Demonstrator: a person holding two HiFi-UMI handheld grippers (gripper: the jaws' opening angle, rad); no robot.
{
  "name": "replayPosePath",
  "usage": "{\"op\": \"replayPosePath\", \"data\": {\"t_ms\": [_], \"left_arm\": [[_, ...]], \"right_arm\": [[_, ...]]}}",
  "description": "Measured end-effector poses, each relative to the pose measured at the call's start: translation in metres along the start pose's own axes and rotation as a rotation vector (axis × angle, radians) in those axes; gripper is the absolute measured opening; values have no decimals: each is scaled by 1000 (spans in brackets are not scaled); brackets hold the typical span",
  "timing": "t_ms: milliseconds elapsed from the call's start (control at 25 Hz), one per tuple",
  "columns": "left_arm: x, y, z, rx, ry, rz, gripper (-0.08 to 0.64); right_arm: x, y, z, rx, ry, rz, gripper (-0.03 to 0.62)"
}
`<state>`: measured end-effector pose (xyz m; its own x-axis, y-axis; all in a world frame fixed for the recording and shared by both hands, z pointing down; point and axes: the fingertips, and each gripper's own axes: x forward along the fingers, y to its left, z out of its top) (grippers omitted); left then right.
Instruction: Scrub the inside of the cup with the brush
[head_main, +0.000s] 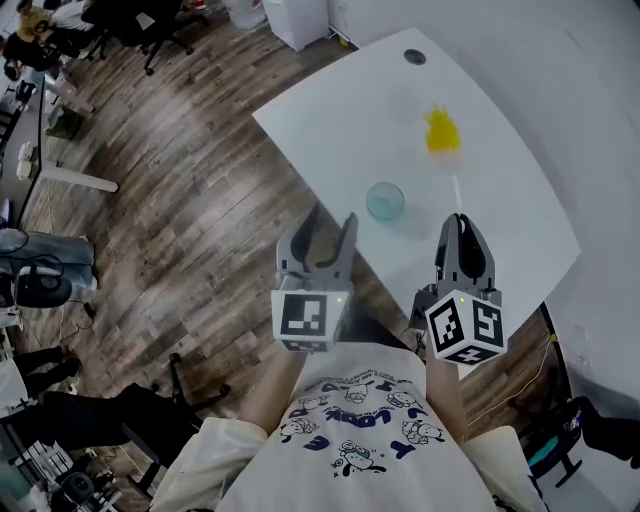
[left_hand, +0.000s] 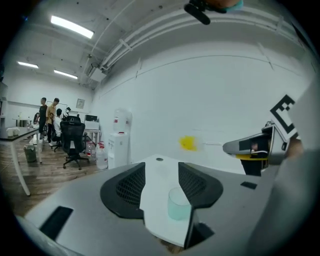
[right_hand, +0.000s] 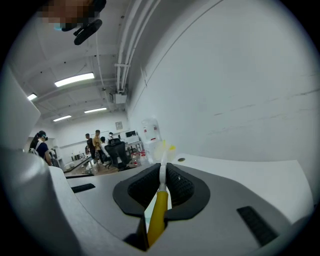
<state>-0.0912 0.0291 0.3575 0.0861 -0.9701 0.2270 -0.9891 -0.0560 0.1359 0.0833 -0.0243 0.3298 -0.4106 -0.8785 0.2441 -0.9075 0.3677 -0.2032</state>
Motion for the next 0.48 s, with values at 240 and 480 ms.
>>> {"op": "replayPosePath", "data": {"t_ms": [240,480], "left_arm": [[34,-6,-25,41,90,-113,252],[52,-23,-52,99,168,-215,267]], "right_arm": [[18,-15,-8,30,16,-62,44],[26,-33,-16,47,35,-108,44]]}}
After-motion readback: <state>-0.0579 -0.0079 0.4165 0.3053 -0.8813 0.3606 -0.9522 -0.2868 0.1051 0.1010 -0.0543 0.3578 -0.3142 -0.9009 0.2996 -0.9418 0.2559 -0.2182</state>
